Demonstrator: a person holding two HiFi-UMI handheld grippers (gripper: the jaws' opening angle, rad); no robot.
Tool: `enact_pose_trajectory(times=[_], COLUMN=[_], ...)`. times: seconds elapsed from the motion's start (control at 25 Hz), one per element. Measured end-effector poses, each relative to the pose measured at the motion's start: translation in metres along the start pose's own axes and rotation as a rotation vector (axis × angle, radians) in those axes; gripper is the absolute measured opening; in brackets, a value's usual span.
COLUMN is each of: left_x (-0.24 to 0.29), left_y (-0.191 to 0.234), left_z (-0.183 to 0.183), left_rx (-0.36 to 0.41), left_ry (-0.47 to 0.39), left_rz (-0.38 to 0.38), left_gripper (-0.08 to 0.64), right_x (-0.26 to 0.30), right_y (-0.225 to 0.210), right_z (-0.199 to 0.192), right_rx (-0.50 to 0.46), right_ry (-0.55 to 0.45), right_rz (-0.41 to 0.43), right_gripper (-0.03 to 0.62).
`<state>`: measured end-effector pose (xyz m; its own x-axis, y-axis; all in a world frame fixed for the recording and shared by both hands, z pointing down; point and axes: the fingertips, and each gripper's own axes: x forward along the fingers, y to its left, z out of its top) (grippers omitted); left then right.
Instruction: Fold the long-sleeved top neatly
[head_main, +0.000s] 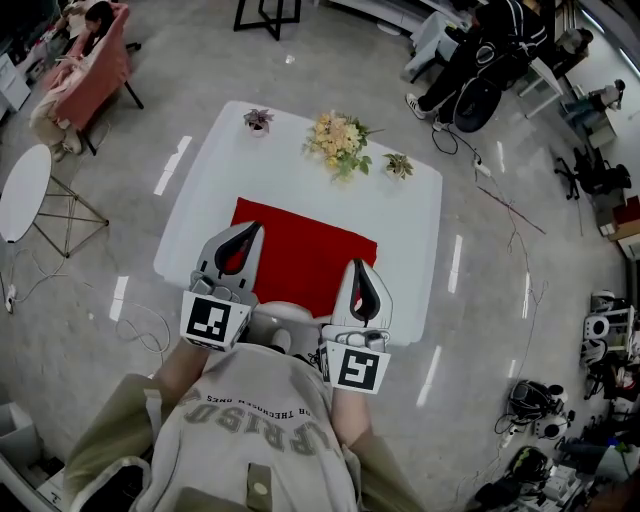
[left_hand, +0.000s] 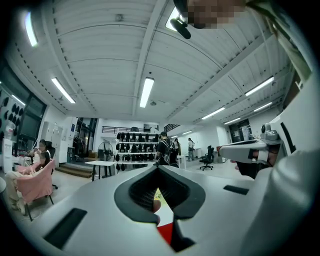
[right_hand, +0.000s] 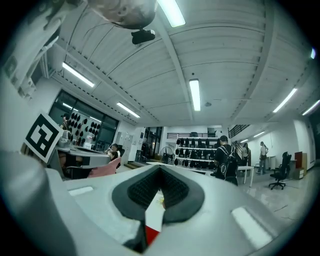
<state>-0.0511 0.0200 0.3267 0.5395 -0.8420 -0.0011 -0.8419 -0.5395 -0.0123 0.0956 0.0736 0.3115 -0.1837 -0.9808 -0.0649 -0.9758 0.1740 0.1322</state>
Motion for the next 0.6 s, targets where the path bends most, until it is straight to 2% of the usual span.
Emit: enact_pose_trajectory(times=[0.24, 0.4, 0.6], left_x=[0.0, -0.002, -0.005], left_y=[-0.007, -0.01, -0.009], left_z=[0.012, 0.015, 0.014], left_rx=[-0.003, 0.007, 0.012], left_ry=[-0.05, -0.059, -0.054], left_rz=[-0.01, -0.019, -0.015], left_gripper=[0.011, 0.011, 0.011], right_x=[-0.002, -0.003, -0.005], right_y=[-0.001, -0.003, 0.0], right_z=[0.007, 0.001, 0.005], right_rx=[-0.046, -0.053, -0.058], right_ry=[-0.02, 0.007, -0.001], right_rz=[-0.018, -0.048, -0.04], right_gripper=[0.002, 0.0, 0.0])
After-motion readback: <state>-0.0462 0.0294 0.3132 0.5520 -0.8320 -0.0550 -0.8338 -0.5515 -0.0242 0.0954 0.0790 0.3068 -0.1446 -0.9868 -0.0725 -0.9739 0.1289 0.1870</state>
